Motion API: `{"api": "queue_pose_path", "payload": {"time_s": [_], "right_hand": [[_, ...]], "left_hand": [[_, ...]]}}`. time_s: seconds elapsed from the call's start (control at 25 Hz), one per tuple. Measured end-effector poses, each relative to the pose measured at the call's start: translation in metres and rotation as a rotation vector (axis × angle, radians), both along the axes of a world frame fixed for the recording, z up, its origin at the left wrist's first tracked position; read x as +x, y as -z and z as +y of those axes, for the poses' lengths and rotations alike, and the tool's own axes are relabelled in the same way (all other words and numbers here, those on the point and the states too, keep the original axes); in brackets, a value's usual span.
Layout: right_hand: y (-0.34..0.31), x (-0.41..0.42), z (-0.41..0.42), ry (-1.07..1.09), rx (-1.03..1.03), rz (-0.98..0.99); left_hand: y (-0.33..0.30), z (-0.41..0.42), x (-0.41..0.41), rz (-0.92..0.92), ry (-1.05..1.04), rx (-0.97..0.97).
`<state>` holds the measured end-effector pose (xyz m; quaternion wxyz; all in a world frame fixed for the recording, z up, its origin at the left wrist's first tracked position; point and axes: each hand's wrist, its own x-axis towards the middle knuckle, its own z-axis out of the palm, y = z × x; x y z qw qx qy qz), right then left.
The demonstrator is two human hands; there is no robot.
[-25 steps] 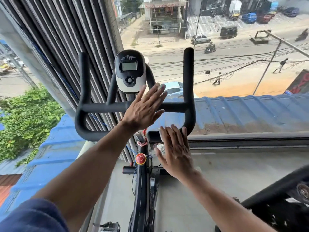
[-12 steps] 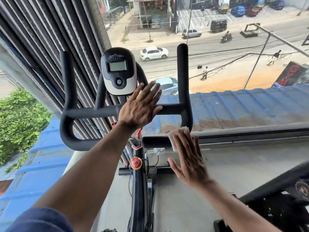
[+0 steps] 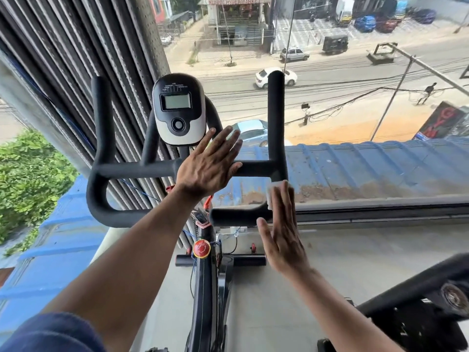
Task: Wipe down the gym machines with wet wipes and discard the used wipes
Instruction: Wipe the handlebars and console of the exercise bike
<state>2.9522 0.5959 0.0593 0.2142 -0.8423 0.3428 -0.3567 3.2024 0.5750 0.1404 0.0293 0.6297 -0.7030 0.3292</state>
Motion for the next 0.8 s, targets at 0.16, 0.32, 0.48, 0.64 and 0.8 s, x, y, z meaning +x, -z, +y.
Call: {"api": "queue_pose_path", "payload": {"time_s": [0.16, 0.32, 0.48, 0.64, 0.8], "right_hand": [[-0.019, 0.015, -0.023, 0.058, 0.031, 0.095], [-0.015, -0.018, -0.021, -0.082, -0.017, 0.134], [-0.043, 0.009, -0.067, -0.107, 0.144, 0.125], [-0.050, 0.005, -0.082, -0.149, 0.048, 0.203], [-0.038, -0.011, -0.081, -0.226, -0.032, 0.205]], "left_hand": [[0.001, 0.000, 0.001, 0.032, 0.035, -0.015], [0.001, -0.001, 0.001, 0.028, 0.024, -0.012], [0.002, -0.001, 0.001, 0.031, 0.044, -0.026], [0.004, -0.003, 0.003, 0.034, 0.062, -0.050], [0.005, -0.003, 0.004, 0.029, 0.069, -0.078]]}}
